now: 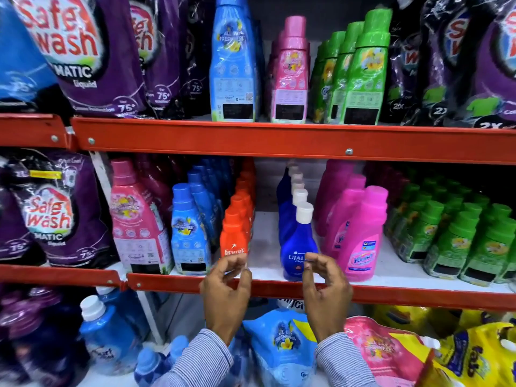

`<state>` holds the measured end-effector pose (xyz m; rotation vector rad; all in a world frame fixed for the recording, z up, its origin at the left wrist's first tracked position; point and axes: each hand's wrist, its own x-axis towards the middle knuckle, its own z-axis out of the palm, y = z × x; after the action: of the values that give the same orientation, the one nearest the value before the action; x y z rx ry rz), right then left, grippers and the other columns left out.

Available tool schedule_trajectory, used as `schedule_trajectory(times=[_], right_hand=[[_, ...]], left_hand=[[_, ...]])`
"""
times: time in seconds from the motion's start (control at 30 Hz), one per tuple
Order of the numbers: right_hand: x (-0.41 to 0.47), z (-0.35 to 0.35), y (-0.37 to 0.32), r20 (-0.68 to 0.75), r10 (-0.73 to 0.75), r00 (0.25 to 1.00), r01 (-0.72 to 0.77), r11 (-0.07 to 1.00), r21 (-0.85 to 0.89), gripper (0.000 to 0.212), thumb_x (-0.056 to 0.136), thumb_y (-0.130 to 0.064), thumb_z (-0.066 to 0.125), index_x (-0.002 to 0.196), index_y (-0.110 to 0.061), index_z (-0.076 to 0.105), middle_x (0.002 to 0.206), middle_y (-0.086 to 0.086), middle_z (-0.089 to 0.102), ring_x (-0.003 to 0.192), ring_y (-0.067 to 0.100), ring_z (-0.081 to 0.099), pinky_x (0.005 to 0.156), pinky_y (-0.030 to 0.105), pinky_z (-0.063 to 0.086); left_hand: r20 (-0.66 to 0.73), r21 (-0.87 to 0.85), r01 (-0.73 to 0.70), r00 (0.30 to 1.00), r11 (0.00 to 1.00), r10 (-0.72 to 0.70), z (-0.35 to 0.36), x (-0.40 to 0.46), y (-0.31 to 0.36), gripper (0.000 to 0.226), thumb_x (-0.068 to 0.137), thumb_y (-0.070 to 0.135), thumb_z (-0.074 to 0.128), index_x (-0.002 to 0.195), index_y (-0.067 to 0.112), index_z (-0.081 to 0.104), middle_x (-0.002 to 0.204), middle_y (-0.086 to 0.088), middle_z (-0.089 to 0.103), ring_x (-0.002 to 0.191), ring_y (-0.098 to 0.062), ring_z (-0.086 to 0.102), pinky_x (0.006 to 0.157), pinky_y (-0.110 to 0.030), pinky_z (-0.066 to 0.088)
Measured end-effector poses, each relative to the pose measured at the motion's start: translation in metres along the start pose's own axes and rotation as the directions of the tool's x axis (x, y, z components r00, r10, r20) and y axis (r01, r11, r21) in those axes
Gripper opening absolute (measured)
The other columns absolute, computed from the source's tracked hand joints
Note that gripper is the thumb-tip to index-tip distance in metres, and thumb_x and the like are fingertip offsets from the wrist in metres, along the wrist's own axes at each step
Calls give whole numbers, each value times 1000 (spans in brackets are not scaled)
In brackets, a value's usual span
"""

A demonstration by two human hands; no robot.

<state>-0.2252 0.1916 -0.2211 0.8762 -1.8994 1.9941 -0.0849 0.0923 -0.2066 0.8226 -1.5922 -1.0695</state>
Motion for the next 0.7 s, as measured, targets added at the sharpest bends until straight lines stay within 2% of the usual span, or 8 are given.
schedule_trajectory(times=[0.1,0.17,0.23,0.33,0.47,0.57,0.7], right_hand=[[-12,29,-11,167,0,986,-4,1000,26,28,82,1,67,95,-23,71,87,-7,75,80,5,70,77,16,53],[-17,48,-13,299,45,953,-51,999,13,29,84,-3,66,105,-22,70,92,-10,75,83,0,70,78,14,53],[-18,65,-12,381,85,921,-86,996,-15,34,85,-6,66,116,-19,67,101,-8,75,88,-2,70,84,18,56],[-13,82,-12,424,138,895,-128,990,-53,37,85,-6,68,122,-11,64,104,-8,71,94,4,70,92,29,56],[-7,92,-13,461,163,872,-147,987,-72,32,84,-7,68,115,-15,69,100,-5,77,92,1,71,91,33,57],[-6,97,-10,429,200,881,-188,980,-70,28,82,-5,70,107,-16,72,93,-5,78,86,1,73,88,35,59],[-7,98,-7,402,228,887,-221,973,-64,23,80,-6,73,101,-17,73,87,-6,78,80,3,73,83,36,61]], left_hand=[[-109,-14,24,994,1000,-25,-18,8,-3,23,76,25,66,98,24,71,95,2,78,86,-11,73,87,-43,62],[-89,16,38,995,999,-36,-22,11,-2,34,75,36,67,107,24,68,105,4,75,97,-8,71,95,-43,59],[-29,49,69,997,996,-68,-24,12,-3,52,72,41,66,121,24,63,114,8,71,108,-8,68,101,-44,56],[56,116,72,995,991,-79,-25,17,-3,72,70,40,65,136,14,56,125,7,69,118,-11,65,106,-46,52],[116,141,36,992,989,-52,-29,25,-1,67,68,53,63,128,24,63,106,21,71,105,-6,70,98,-43,57],[134,120,42,989,992,-58,-31,31,-5,72,65,58,63,129,25,63,111,13,75,105,-3,70,98,-44,57],[131,128,45,989,991,-62,-30,31,-5,74,70,47,68,137,16,58,122,5,74,111,0,67,102,-40,56]])
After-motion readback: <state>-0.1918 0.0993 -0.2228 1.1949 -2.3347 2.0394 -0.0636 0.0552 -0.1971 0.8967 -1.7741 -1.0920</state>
